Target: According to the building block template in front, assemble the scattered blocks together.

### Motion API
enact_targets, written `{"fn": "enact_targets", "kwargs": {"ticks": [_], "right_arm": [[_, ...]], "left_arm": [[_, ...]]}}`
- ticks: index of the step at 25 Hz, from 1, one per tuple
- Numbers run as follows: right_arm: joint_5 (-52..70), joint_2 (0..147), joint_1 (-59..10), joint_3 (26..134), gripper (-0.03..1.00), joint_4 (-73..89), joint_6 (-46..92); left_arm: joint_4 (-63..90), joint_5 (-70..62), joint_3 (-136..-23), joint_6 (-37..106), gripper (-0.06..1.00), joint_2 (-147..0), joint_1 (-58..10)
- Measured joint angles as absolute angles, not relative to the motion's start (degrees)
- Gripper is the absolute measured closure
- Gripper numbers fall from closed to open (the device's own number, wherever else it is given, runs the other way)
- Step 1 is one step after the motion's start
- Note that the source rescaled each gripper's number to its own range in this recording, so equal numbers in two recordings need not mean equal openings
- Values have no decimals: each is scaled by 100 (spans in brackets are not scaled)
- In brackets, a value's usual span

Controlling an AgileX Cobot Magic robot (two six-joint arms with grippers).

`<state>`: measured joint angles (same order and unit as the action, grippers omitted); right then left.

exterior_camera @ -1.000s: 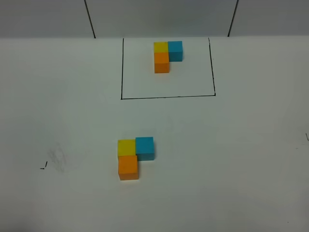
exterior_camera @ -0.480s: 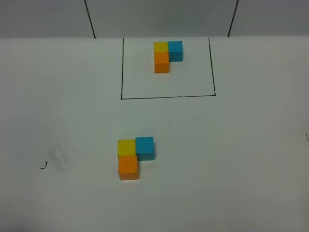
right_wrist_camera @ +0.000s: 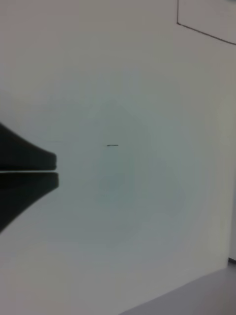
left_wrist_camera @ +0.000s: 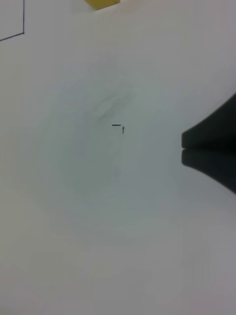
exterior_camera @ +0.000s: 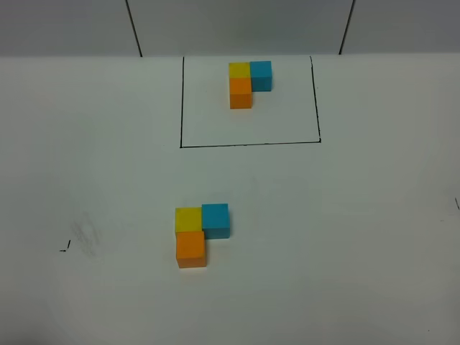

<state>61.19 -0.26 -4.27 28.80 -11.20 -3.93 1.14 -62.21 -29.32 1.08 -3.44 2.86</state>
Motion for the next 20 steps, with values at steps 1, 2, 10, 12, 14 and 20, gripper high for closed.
{"fn": "enact_targets", "kwargs": {"ticks": [1,2,10,12,14,20], "right_arm": [[6119,-26,-427,2880,95,-1120,-393],[6119,-26,-427,2880,95,-1120,-393],[6119,-26,-427,2880,95,-1120,-393],[6119,-26,-427,2880,95,-1120,-393],[6119,-26,-427,2880,95,-1120,-393],[6119,-26,-427,2880,95,-1120,-393]], "left_arm": [[114,-6221,-2932,108,94,-344,286],[114,-6221,-2932,108,94,-344,286],[114,-6221,-2932,108,94,-344,286],[114,-6221,-2932,108,94,-344,286],[114,-6221,-2932,108,94,-344,286],[114,-6221,-2932,108,94,-344,286]]}}
